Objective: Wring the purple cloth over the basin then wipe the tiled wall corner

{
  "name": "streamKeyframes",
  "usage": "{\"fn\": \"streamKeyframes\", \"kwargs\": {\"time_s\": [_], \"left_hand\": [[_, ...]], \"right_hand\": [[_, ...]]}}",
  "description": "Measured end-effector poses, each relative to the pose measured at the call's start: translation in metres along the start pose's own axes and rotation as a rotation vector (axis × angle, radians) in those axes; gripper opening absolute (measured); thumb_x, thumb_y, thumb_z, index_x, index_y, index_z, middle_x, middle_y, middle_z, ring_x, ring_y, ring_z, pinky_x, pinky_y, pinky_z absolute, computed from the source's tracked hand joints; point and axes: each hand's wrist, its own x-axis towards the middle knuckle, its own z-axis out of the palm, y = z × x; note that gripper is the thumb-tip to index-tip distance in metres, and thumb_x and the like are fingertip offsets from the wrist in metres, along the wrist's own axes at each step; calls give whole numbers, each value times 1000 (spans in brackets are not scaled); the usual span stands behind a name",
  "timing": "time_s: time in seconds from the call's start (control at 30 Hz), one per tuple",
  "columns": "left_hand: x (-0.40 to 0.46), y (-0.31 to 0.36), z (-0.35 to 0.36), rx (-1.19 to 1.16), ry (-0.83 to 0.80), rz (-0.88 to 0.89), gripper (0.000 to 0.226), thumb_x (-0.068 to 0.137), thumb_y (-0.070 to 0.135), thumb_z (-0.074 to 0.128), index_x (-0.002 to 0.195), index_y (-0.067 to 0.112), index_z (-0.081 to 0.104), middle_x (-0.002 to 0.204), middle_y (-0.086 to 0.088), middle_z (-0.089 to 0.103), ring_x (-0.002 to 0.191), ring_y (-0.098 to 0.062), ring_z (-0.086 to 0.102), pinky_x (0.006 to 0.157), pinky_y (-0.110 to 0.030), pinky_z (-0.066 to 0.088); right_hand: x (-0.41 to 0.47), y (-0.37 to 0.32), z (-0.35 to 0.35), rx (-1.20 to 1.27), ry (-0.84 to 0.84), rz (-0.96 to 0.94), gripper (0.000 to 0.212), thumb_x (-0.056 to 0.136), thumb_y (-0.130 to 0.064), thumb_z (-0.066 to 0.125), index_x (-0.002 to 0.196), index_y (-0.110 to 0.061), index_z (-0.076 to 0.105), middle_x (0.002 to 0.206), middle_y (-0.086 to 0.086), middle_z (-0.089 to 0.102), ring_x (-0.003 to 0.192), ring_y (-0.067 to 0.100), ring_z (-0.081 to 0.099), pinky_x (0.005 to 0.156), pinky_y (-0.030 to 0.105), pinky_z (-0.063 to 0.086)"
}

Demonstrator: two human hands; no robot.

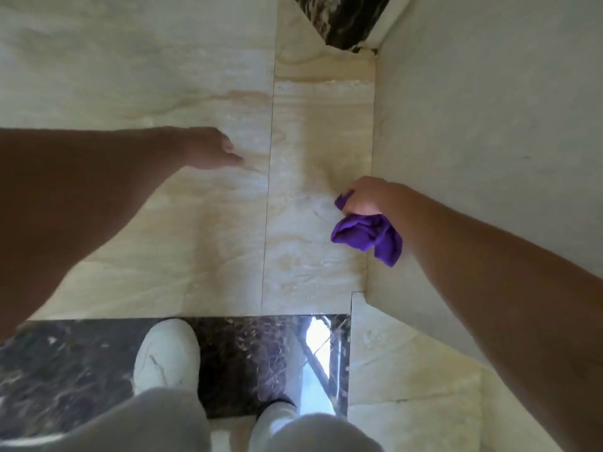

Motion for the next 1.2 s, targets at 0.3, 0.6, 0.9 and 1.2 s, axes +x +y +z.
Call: {"fn": "streamKeyframes", "kwargs": {"time_s": [0.3,0.6,0.9,1.2], "left_hand": [[-246,76,-80,-764,-248,-108,82,94,71,41,144,7,51,126,-19,69,106,-37,70,96,-46,55],[-422,103,-116,-1191,-469,-89,67,91,64,56,128,8,63,123,-19,71,102,-31,74,73,-41,63],[-503,173,-104,-1160,-398,58,14,97,19,62,106,16,72,95,-10,72,84,-22,70,54,-30,59],[-619,201,-63,-721,-716,170,21,71,5,64,88,18,67,72,-3,62,59,-15,58,47,-18,45]], "right_hand": [[-245,-56,-31,544,95,-259,58,74,-26,77,126,-26,51,113,6,67,96,29,64,85,38,56],[-478,-50,-73,562,263,-489,73,70,-26,73,139,-29,47,132,-2,58,115,22,56,93,40,51],[-595,6,-19,1283,302,-147,71,68,-30,72,136,-34,54,133,-4,58,119,16,57,106,32,47],[-721,-29,93,2180,473,602,13,95,-23,61,106,-26,68,91,2,65,60,14,56,61,27,44]]}}
